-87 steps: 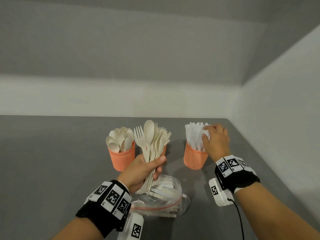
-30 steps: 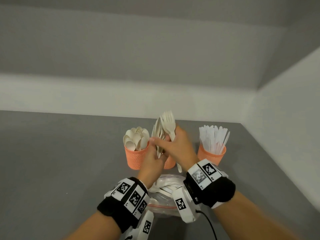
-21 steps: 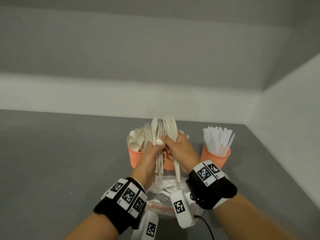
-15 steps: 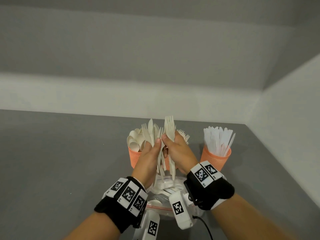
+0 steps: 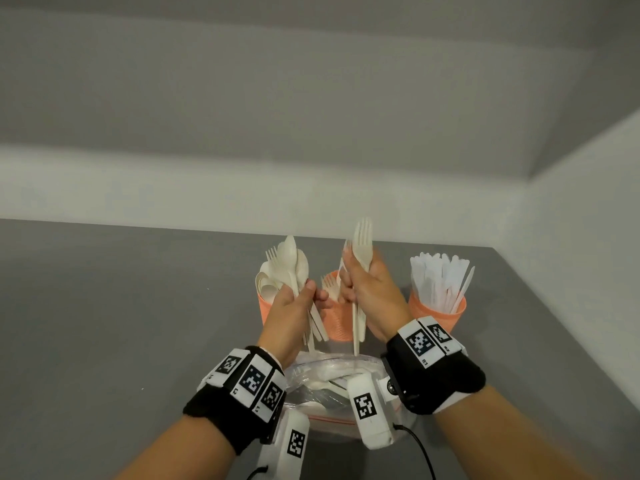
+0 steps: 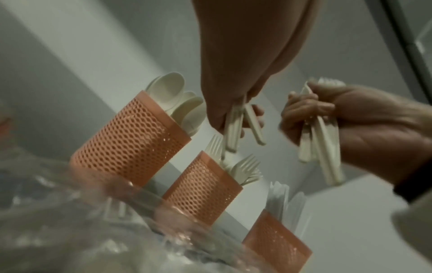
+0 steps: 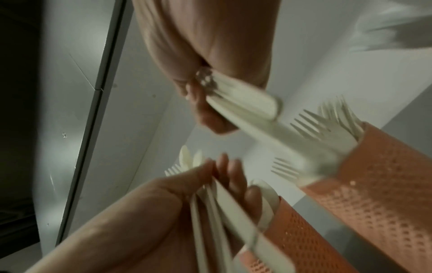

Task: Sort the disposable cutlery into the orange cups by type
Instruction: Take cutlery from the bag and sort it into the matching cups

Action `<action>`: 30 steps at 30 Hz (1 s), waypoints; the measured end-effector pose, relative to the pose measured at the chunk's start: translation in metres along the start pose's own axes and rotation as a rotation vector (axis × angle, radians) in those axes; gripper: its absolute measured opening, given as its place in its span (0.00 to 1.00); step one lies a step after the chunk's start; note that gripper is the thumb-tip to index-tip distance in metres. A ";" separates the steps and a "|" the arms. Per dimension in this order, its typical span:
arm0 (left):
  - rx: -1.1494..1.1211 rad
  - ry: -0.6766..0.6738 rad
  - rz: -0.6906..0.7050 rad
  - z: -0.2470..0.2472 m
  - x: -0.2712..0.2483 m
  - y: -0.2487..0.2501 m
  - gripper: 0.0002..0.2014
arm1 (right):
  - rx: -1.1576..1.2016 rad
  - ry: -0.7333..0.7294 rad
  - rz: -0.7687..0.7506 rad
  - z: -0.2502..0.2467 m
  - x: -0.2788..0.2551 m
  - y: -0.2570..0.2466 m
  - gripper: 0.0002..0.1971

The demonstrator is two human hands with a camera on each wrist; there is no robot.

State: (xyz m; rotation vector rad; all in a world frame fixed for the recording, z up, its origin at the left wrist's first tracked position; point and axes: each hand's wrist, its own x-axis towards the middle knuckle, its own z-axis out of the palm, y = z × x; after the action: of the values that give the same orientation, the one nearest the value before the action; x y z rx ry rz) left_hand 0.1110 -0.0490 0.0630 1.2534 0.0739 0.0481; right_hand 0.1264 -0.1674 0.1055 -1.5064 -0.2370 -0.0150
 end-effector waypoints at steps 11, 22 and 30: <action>0.530 0.082 0.286 0.005 -0.010 -0.014 0.08 | -0.794 0.089 -0.205 0.045 -0.002 0.004 0.12; 0.567 0.188 0.190 -0.025 0.000 -0.011 0.13 | 0.047 0.354 -0.178 0.015 0.042 -0.021 0.11; 0.432 0.116 0.168 -0.032 0.000 0.002 0.16 | 0.137 0.503 -0.161 -0.024 0.085 0.001 0.13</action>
State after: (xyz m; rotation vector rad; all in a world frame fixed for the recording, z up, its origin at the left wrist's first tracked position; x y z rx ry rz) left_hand 0.1087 -0.0177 0.0545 1.6860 0.0812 0.2615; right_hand 0.2129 -0.1795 0.1174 -1.2980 0.0465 -0.4909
